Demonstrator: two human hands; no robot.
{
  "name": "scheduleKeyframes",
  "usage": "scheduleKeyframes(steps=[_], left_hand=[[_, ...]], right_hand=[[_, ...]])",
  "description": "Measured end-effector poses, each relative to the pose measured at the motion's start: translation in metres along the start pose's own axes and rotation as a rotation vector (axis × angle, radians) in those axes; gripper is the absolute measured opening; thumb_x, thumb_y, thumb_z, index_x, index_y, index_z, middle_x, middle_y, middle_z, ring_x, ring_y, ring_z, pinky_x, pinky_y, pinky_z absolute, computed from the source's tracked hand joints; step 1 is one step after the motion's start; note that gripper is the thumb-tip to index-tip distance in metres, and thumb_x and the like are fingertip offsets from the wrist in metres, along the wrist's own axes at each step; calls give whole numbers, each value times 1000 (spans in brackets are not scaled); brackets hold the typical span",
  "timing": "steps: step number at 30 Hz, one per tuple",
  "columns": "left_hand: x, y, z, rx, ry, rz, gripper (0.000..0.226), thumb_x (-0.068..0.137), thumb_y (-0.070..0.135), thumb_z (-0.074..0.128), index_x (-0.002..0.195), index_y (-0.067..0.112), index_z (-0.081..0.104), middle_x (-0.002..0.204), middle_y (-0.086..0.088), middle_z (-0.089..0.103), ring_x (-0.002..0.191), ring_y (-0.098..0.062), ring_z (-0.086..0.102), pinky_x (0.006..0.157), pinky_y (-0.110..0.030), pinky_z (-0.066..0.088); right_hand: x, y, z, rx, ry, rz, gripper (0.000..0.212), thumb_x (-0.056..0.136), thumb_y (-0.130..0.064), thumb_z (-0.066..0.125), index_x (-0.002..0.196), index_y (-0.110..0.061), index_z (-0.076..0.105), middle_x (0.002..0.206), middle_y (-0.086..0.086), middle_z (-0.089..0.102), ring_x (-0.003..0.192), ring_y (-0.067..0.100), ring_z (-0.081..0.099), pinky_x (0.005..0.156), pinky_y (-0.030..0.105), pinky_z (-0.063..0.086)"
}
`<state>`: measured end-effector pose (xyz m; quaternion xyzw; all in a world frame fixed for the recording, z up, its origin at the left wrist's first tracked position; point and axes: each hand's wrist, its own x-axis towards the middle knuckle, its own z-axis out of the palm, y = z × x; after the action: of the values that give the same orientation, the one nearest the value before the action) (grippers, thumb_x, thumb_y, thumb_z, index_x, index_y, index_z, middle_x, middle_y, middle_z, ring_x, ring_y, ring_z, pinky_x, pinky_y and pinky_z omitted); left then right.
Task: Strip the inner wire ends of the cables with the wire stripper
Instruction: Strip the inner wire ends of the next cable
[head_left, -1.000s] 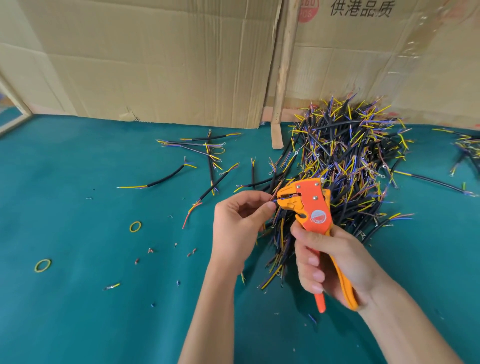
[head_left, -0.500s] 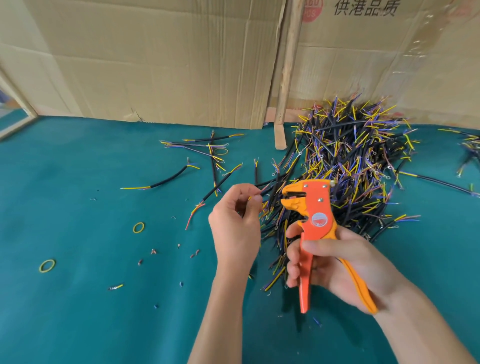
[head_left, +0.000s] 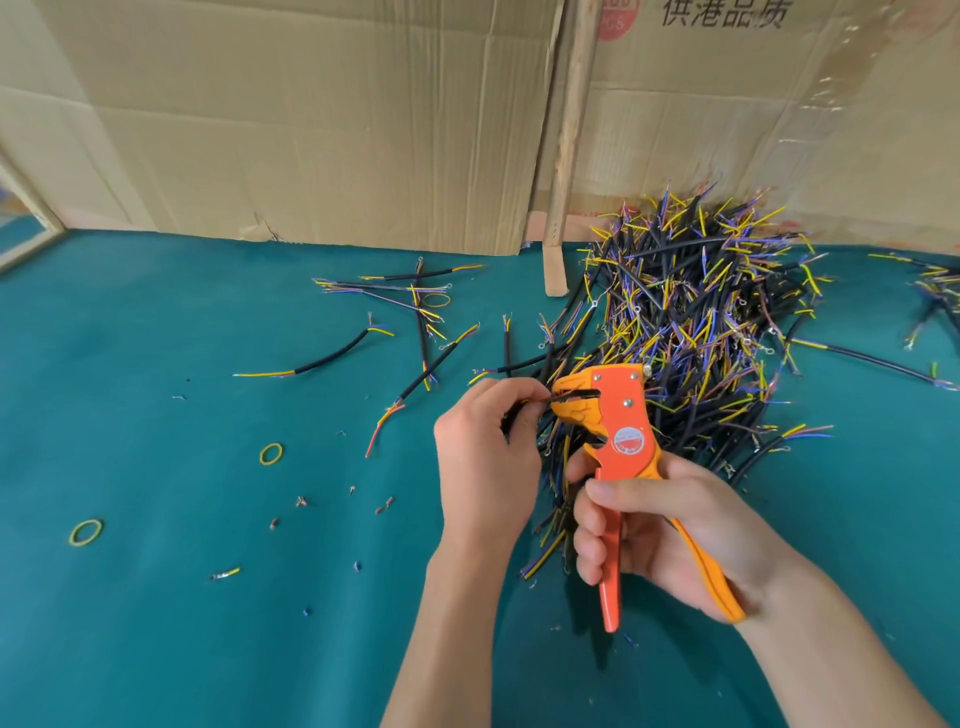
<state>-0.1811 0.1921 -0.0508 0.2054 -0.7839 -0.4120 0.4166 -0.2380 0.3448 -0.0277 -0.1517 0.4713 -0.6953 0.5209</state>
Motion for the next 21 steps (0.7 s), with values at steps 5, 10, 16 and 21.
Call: scheduleKeyframes(steps=[5, 10, 16, 21], left_hand=[[0, 1, 1, 30, 14, 42, 22, 82, -6, 71, 86, 14, 77, 81, 10, 70, 78, -2, 62, 75, -7, 42], [0, 1, 1, 46, 18, 54, 23, 82, -8, 71, 87, 13, 77, 81, 9, 69, 78, -4, 61, 74, -6, 41], [0, 0, 1, 48, 15, 56, 25, 81, -10, 69, 87, 13, 77, 81, 8, 70, 77, -5, 61, 73, -7, 41], [0, 0, 0, 37, 24, 62, 22, 81, -7, 72, 87, 14, 78, 82, 8, 71, 78, -5, 63, 74, -8, 43]], right_hand=[[0, 0, -2, 12, -10, -11, 31, 74, -10, 80, 102, -2, 69, 71, 18, 52, 58, 32, 54, 58, 44, 51], [0, 0, -4, 13, -27, -5, 29, 75, -9, 79, 101, -3, 69, 71, 18, 51, 57, 31, 54, 58, 44, 51], [1, 1, -3, 16, -23, -4, 25, 77, -15, 81, 95, -6, 66, 65, 13, 48, 51, 27, 50, 52, 38, 48], [2, 3, -2, 11, -4, -13, 27, 76, -17, 82, 93, -7, 65, 60, 10, 42, 46, 24, 44, 48, 35, 43]])
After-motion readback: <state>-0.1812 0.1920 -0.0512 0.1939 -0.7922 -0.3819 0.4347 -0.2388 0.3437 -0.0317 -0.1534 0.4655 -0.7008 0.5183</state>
